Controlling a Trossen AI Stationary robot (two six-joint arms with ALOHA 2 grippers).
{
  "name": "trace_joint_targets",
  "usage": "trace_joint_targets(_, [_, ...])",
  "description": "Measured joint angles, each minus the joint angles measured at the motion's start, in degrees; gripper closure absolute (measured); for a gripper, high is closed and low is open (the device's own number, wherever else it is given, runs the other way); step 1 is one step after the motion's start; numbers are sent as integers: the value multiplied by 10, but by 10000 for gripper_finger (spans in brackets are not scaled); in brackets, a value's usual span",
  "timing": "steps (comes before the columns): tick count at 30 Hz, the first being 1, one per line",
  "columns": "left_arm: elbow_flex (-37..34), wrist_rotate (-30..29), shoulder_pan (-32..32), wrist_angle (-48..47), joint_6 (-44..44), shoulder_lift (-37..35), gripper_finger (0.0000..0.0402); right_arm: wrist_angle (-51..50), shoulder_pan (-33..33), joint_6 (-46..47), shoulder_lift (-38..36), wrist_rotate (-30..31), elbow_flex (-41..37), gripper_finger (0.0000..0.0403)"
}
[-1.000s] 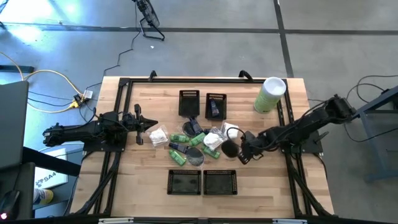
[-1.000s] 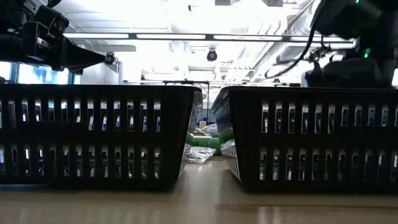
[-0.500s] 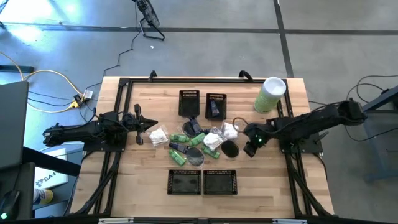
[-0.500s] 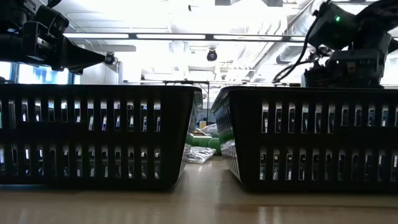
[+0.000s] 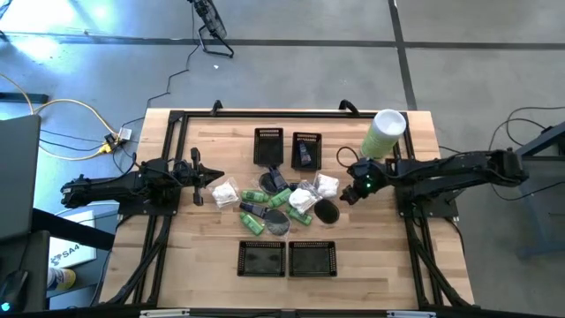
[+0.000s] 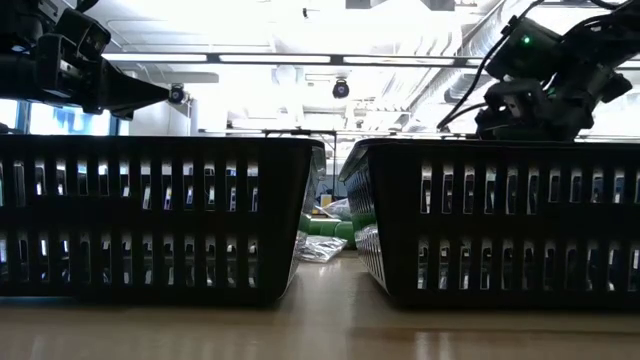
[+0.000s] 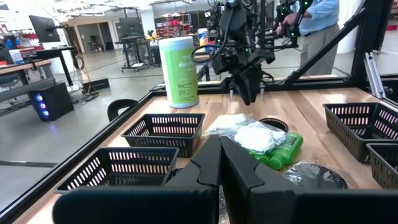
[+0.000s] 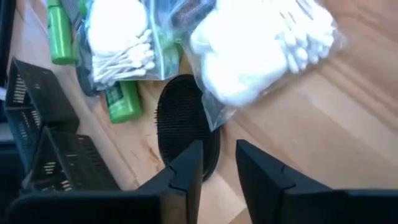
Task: Pick & Place Travel size toiletries
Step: Put the black hairbrush into the bottom right black bin
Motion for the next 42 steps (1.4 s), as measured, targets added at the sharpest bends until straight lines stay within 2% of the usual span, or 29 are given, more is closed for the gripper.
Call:
trace_joint_targets(8, [0,0,0,0,0,0,402,6,25,47,0,-1,0,213])
trace_joint_targets(12, [0,0,0,0,0,0,402,7,52,65,0,6,0,189])
trace_joint_targets(19, [0,0,0,0,0,0,402,7,98,80,0,72,0,207])
trace_joint_targets(23, [0,0,0,0,0,0,402,8,107,91,29,93,0,217])
trace_joint_targets(31, [0,0,0,0,0,0,402,101,121,93,106,78,0,218])
trace_joint_targets(38, [0,0,0,0,0,0,402,110,128,104,151,77,1,218])
trace_joint_targets(42, [0,0,0,0,0,0,402,148,135,104,165,69,1,218])
